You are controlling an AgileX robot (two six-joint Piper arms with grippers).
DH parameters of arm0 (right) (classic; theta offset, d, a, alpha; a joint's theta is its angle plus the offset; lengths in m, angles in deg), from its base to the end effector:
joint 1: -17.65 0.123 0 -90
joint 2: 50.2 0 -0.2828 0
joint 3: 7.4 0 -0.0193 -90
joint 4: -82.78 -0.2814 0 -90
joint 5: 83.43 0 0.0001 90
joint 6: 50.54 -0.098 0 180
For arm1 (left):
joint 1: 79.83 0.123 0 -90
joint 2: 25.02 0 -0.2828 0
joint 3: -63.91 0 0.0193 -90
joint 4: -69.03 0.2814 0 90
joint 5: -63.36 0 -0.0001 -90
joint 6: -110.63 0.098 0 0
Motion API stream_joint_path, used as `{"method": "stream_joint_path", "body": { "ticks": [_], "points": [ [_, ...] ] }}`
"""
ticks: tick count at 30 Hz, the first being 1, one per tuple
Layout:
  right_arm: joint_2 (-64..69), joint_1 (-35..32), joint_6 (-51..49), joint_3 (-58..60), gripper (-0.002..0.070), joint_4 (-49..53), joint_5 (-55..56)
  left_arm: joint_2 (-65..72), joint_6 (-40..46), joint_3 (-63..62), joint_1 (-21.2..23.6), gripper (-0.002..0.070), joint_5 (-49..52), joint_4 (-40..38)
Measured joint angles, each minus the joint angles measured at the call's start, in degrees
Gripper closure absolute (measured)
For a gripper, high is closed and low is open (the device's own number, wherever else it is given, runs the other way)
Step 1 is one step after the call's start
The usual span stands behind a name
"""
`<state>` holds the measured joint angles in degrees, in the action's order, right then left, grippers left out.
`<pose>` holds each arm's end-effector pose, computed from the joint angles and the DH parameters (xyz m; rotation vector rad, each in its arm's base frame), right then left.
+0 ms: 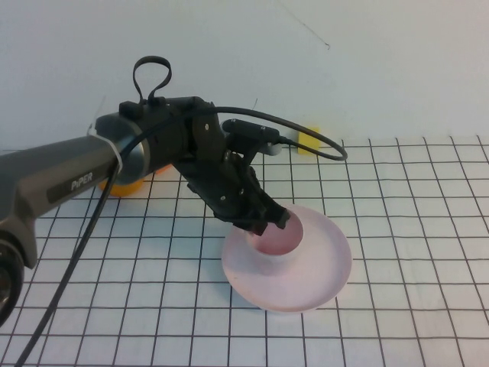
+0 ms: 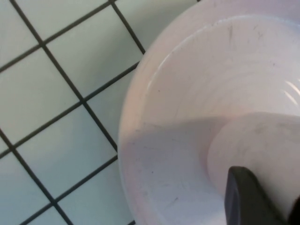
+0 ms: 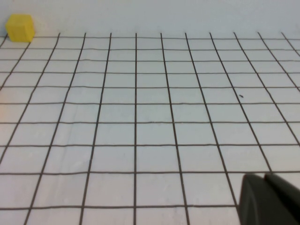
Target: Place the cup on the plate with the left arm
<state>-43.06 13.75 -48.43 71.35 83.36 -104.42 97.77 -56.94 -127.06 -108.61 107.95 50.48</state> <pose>0.0922 -0.0066 0.1690 0.0228 1.8661 -0.0825 0.3944 -0.2416 0.1875 0.7245 2.6432 -0.4563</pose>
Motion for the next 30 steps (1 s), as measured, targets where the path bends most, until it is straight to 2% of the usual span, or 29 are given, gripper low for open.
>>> {"method": "stream_joint_path", "body": {
  "ticks": [11, 14, 17, 20, 22, 27, 30],
  "points": [
    [0.0, 0.0, 0.0, 0.0, 0.0678, 0.0, 0.0, 0.7, 1.5, -2.2, -0.7, 0.0404, 2.1, 0.8],
    [0.0, 0.0, 0.0, 0.0, 0.0678, 0.0, 0.0, 0.7, 0.7, -6.5, -0.7, 0.0388, 6.1, 3.3],
    [0.0, 0.0, 0.0, 0.0, 0.0678, 0.0, 0.0, 0.0, -0.2, -11.2, -0.7, 0.0443, 10.9, 7.2],
    [0.0, 0.0, 0.0, 0.0, 0.0678, 0.0, 0.0, -2.2, -0.7, -15.5, -0.7, 0.0584, 13.5, 12.3],
    [0.0, 0.0, 0.0, 0.0, 0.0678, 0.0, 0.0, -4.6, -2.0, -17.8, -0.7, 0.0636, 14.3, 16.9],
    [0.0, 0.0, 0.0, 0.0, 0.0678, 0.0, 0.0, -14.2, -8.0, -19.7, -0.7, 0.067, 14.7, 28.9],
    [0.0, 0.0, 0.0, 0.0, 0.0678, 0.0, 0.0, -21.6, -10.6, -19.9, -0.7, 0.0671, 14.5, 31.3]
  ]
}}
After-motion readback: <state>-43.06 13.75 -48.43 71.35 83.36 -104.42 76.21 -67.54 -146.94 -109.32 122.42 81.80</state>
